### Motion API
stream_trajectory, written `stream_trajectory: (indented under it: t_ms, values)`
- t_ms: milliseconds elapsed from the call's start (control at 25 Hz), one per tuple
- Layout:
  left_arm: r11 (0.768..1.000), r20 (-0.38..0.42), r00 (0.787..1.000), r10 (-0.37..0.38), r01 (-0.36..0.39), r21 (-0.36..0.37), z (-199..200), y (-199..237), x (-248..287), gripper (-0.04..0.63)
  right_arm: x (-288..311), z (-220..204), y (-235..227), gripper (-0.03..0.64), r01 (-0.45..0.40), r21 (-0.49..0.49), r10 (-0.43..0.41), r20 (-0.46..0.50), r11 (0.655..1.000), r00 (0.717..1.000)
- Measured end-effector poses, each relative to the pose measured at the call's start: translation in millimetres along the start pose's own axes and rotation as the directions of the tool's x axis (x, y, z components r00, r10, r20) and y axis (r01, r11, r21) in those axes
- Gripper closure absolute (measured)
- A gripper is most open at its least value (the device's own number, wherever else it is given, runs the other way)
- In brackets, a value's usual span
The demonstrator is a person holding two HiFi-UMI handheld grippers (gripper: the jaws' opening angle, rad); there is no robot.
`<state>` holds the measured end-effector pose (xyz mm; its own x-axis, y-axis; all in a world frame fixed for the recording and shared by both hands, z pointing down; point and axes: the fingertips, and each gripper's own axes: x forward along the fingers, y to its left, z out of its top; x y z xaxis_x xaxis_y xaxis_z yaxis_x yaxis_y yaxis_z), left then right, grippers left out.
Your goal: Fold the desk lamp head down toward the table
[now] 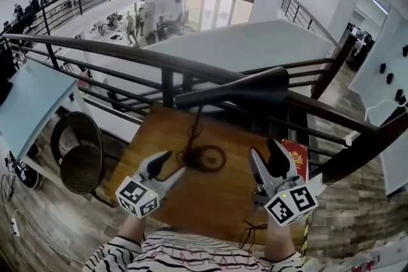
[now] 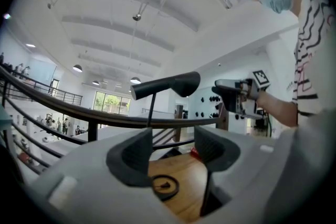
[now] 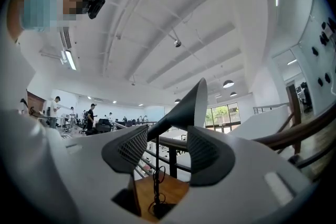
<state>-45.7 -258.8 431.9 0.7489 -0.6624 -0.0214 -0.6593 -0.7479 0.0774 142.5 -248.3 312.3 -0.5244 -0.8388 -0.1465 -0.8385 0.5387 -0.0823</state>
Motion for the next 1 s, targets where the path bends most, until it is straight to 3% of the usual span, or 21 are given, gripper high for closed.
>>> stream_trajectory:
  t_ms: [440, 800, 1000]
  values:
    - [0.997, -0.034, 0.996, -0.083, 0.083, -0.008, 2, 61, 59, 0.351, 60, 55, -25, 0.393, 0.077, -0.146, -0.067, 0.071, 0.986, 0.995]
    - [0.995, -0.035, 0.995, -0.097, 0.097, -0.018, -6, 101, 93, 0.351, 93, 94, -43, 0.408, 0.161, -0.267, -0.132, 0.121, 0.950, 0.984]
    - [0.994, -0.056, 0.992, -0.112, 0.112, -0.007, -13, 112, 114, 0.354, 113, 101, -57, 0.408, 0.183, -0.320, -0.160, 0.097, 0.929, 0.982]
